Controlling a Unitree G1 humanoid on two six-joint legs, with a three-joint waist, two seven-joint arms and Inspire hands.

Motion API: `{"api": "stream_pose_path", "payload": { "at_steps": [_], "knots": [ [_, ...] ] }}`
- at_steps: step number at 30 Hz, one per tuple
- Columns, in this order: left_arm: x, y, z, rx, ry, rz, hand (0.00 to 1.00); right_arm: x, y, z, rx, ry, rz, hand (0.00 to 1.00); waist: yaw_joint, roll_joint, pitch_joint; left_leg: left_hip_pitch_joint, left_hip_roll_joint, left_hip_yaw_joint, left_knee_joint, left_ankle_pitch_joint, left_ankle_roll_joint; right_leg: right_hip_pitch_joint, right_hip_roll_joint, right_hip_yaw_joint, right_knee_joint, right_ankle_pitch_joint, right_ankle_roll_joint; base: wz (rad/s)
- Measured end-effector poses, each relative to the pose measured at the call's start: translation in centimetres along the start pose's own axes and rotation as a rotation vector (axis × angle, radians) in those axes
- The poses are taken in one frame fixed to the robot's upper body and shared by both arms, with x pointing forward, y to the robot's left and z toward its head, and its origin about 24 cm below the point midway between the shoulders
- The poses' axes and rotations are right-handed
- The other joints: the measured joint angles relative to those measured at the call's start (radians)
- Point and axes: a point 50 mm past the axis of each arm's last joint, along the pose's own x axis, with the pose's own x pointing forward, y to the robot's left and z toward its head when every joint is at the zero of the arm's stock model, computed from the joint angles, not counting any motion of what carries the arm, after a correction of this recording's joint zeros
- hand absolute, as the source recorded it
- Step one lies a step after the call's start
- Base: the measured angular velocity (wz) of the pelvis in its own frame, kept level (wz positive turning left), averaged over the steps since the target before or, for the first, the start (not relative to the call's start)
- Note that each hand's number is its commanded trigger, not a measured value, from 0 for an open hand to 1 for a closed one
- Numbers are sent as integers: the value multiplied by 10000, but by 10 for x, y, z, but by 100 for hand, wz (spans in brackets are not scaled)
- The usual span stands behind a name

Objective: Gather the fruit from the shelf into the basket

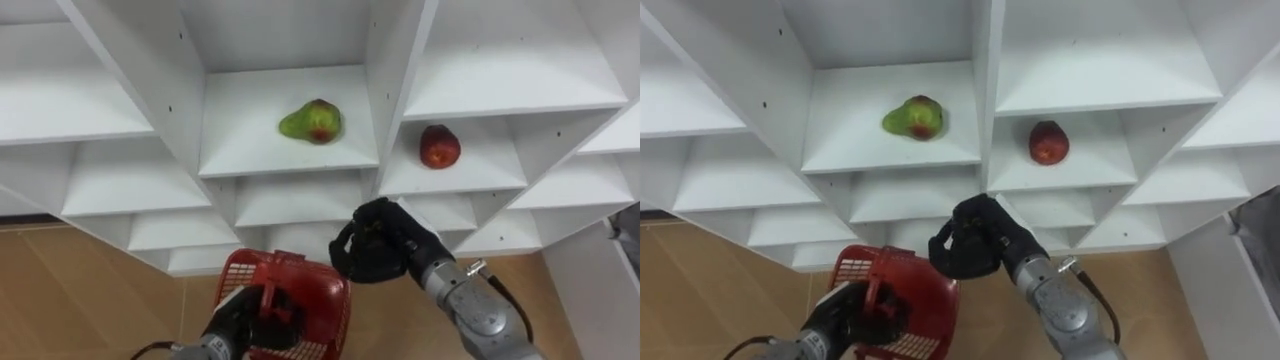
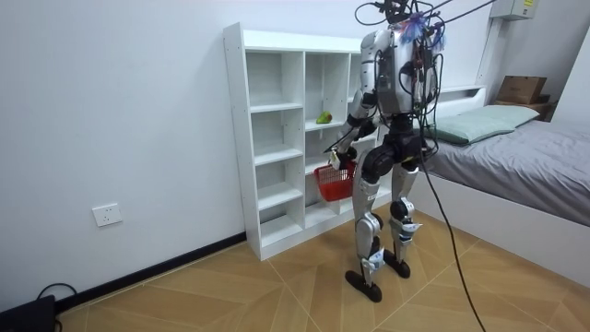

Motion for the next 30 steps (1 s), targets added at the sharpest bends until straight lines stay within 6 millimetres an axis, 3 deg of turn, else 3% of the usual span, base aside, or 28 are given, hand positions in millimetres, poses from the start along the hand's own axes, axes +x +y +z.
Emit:
{"api": "stream_pose_path", "payload": {
  "at_steps": [13,19,26,28,29,30],
  "knots": [
    [10,-25,26,-661,-1310,-1382,100,4,14,-8,-405,251,366,100,12,71,5,-432,-22,10,285,32,39,-432,-72,10,273,0,-5,0],
    [10,-29,29,-1908,-1640,-1604,100,11,15,1,-328,-89,550,100,-20,64,9,-566,-27,29,361,38,47,-593,-89,25,349,-5,-7,0],
    [10,-31,29,-2399,-1684,-1708,100,11,16,-3,205,-38,504,100,-54,48,20,-581,-25,29,360,39,50,-591,-103,-16,328,-5,-7,0],
    [10,-31,29,-2420,-1677,-1746,100,10,16,-3,372,-20,365,69,-63,39,26,-586,-26,28,360,39,51,-594,-113,-30,322,-5,-7,0],
    [10,-32,29,-2413,-1679,-1758,100,10,16,-4,382,-22,335,45,-63,37,28,-586,-27,28,360,39,50,-594,-116,-33,322,-5,-7,0],
    [10,-32,29,-2398,-1686,-1769,100,10,16,-4,398,-33,311,0,-62,31,32,-587,-29,28,360,39,51,-594,-118,-35,321,-5,-7,0]
  ]
}}
